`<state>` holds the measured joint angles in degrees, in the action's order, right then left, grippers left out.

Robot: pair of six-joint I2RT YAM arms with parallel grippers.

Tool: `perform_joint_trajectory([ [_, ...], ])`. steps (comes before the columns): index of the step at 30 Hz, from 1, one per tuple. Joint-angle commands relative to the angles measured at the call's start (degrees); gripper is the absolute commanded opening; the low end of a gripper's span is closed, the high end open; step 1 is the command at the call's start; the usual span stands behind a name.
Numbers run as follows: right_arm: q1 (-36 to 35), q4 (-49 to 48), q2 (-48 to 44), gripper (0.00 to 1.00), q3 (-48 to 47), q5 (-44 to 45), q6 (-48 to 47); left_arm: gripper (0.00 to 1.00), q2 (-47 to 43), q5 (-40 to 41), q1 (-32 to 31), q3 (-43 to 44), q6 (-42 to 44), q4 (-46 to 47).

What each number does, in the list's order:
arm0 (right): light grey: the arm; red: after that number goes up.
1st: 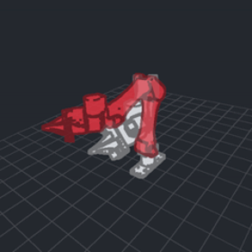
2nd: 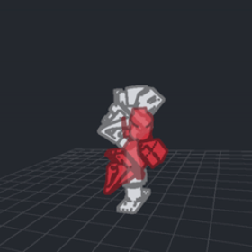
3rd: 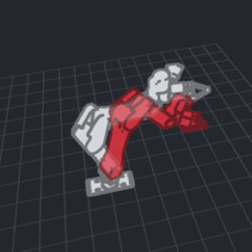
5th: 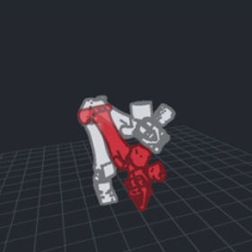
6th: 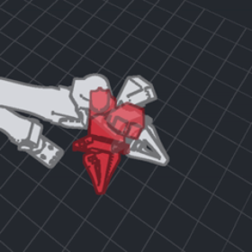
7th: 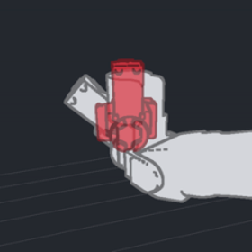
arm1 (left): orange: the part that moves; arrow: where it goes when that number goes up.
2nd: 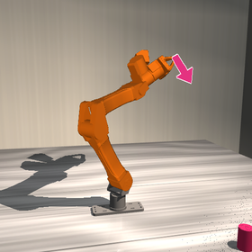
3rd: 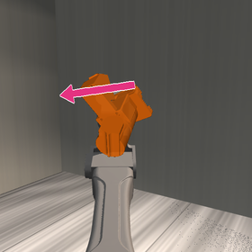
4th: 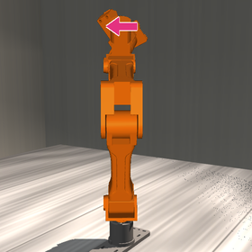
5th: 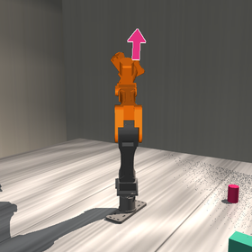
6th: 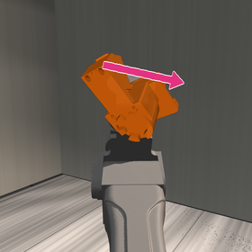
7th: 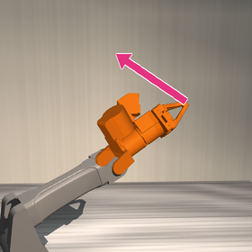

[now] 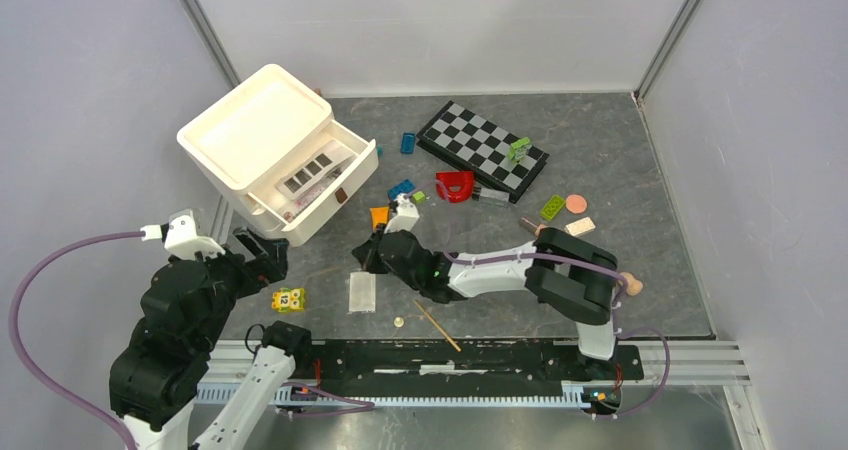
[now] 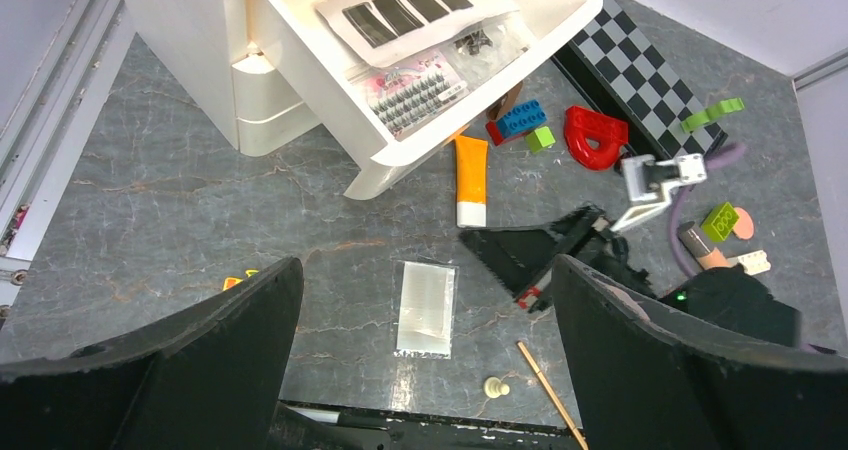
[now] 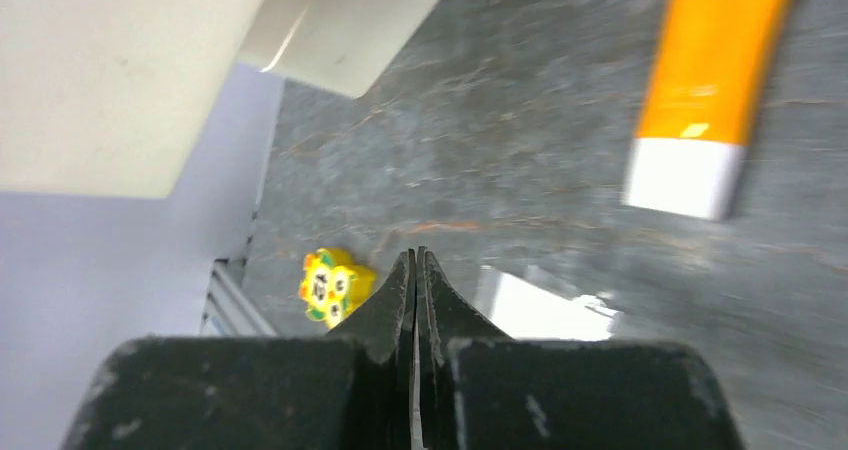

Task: Organize the makeup
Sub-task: Move the makeup tool to the center of the board.

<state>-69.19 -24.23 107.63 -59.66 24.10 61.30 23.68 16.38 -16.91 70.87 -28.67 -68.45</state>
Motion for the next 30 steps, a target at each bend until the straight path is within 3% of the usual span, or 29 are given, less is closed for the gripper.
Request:
perform_joint_trajectory([
  [1,-2.2,-6.7,7.0,0.0,-6.3,-7.6,1.9,1.0,0.1,0.4,-0.1,1.5,0.1,1.5],
  [9,-2.9,-3.8,14.2,0.0,-14.2,-11.3,8.2,1.0,0.0,0.4,-0.2,1.3,-0.1,1.5],
  [13,-2.8,4.2,14.3,0.0,-16.6,-10.9,8.4,1.0,0.2,0.2,-0.1,1.3,0.0,1.6],
  [20,-2.6,11.5,20.3,0.0,-23.6,-18.6,7.2,1.0,-0.4,0.2,-0.1,0.7,-0.3,1.7],
  [30,-2.7,16.8,19.8,0.0,-22.8,-16.4,4.3,1.0,-0.6,0.2,-0.1,0.7,-0.2,1.5],
])
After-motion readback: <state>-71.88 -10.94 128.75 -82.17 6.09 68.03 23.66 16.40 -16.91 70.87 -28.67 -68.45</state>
